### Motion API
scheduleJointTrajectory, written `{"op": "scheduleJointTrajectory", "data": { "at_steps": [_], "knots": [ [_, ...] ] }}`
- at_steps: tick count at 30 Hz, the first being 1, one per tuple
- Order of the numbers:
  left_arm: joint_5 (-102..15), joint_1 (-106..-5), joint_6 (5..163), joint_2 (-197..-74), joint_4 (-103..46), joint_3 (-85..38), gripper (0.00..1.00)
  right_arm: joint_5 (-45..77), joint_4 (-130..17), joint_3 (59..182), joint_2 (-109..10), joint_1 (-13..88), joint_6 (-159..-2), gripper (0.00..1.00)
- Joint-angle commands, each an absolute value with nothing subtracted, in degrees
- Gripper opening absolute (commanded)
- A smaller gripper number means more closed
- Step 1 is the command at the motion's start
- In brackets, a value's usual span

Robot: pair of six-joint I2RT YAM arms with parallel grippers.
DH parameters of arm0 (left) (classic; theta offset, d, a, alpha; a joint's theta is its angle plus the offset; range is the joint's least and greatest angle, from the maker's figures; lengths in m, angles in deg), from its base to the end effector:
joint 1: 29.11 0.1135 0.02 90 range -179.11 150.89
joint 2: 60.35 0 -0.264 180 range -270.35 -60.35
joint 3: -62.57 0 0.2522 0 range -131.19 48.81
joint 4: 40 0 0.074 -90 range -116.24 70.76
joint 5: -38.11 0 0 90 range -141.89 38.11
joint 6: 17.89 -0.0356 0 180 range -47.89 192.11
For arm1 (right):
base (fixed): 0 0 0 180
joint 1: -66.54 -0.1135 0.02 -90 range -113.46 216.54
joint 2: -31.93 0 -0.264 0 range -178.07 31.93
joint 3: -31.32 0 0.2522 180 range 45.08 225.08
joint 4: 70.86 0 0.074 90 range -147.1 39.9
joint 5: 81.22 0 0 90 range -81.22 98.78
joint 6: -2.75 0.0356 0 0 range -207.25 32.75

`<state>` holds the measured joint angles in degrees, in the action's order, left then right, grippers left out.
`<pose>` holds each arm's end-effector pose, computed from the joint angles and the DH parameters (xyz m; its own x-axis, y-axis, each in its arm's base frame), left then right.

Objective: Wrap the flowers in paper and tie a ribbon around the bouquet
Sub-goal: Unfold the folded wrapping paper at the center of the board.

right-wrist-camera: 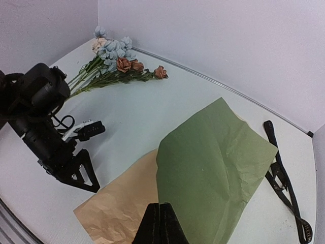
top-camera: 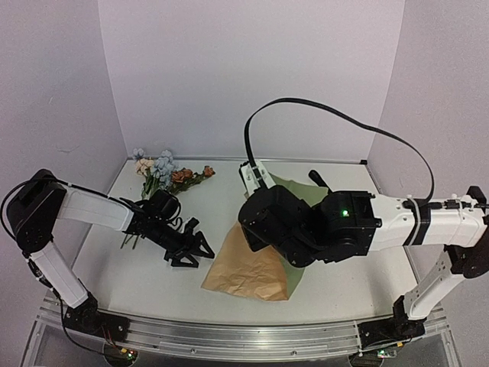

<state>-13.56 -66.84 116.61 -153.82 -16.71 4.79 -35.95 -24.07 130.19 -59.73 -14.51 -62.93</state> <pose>0.2185 -0.1970 0.1425 -0.9971 0.0763 0.0050 0.0476 0.6706 -0.7403 0.0799 0.3462 0.3458 -0.3446 -0.3074 -0.8870 -0.5218 0.8482 -0.0912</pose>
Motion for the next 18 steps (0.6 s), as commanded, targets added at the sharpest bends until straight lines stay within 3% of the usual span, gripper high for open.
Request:
{"op": "scheduleJointTrajectory", "data": {
  "at_steps": [1, 5, 12, 18],
  "knots": [
    [-17.4, -66.7, 131.9, -147.4, -24.4, 12.9, 0.77, -37.9, -25.8, 135.1, -58.8, -13.9, -64.9, 0.00],
    [-20.5, -66.6, 142.5, -137.3, -23.9, 18.9, 0.85, -36.5, -25.6, 139.1, -60.6, -13.1, -65.4, 0.00],
    [-27.8, -69.5, 164.0, -121.9, -30.5, 29.0, 0.89, -35.2, -25.5, 144.1, -62.8, -12.0, -63.9, 0.00],
    [-37.8, -75.2, 170.7, -113.6, -21.6, 29.3, 0.92, -35.4, -25.6, 149.0, -65.8, -11.4, -65.1, 0.00]
  ]
}}
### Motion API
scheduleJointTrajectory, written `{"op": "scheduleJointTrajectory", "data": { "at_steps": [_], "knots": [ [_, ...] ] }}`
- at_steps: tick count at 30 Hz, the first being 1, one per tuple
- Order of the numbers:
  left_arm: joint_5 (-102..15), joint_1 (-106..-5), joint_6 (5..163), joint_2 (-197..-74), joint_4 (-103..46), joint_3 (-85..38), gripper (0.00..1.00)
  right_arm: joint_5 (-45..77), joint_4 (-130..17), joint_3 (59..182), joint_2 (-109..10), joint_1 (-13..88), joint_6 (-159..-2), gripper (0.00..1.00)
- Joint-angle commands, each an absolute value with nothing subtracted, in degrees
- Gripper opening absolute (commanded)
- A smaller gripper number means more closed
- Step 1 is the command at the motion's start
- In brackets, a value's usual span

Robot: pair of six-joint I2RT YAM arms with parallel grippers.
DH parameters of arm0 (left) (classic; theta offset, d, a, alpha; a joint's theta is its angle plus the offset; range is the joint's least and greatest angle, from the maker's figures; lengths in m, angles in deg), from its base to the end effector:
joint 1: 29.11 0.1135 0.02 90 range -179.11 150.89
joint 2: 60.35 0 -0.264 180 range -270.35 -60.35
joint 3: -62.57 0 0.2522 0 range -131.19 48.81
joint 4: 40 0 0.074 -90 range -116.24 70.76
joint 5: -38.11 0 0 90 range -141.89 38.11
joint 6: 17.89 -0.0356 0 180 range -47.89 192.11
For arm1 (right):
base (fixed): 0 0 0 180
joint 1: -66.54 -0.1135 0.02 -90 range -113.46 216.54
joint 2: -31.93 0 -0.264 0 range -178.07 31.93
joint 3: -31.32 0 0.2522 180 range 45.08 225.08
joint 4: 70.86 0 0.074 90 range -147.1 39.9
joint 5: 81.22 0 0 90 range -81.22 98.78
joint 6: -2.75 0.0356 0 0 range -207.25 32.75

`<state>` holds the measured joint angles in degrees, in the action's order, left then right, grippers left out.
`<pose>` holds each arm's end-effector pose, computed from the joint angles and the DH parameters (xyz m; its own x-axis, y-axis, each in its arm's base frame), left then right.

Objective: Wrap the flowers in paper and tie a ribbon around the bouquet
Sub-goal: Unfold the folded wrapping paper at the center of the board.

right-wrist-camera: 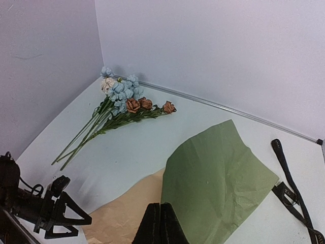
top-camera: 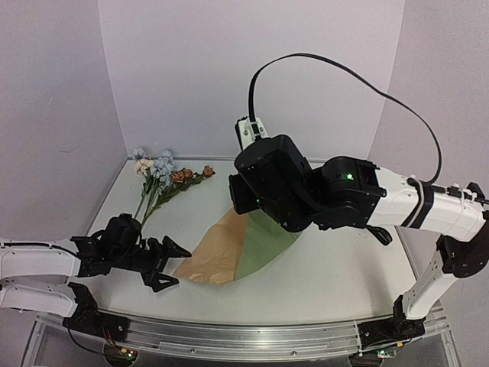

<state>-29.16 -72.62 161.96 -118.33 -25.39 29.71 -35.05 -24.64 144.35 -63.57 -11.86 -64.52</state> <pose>0.1287 -0.1412 0.1620 -0.8517 -0.4632 0.2450 -0.4613 0.4413 -0.7697 0.0992 0.3607 0.4044 -0.3149 -0.1478 -0.9376 -0.5018 0.8644 0.0323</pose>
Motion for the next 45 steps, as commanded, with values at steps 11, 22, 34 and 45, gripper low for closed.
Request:
{"op": "scheduleJointTrajectory", "data": {
  "at_steps": [11, 22, 34, 45],
  "knots": [
    [-41.0, -76.9, 173.4, -115.3, -25.4, 31.4, 0.93, -35.4, -25.5, 150.8, -67.0, -10.7, -64.3, 0.00],
    [-47.1, -76.8, 176.2, -133.9, -54.2, 34.3, 0.65, -35.4, -24.1, 145.5, -62.5, -10.7, -62.4, 0.00],
    [-54.8, -69.6, 157.7, -135.2, -52.2, 24.2, 0.04, -35.6, -23.8, 129.4, -49.7, -10.8, -57.0, 0.00],
    [-65.2, -71.0, 128.3, -121.0, -33.4, 8.6, 0.00, -40.0, -24.5, 118.8, -43.3, -12.2, -58.7, 0.00]
  ]
}}
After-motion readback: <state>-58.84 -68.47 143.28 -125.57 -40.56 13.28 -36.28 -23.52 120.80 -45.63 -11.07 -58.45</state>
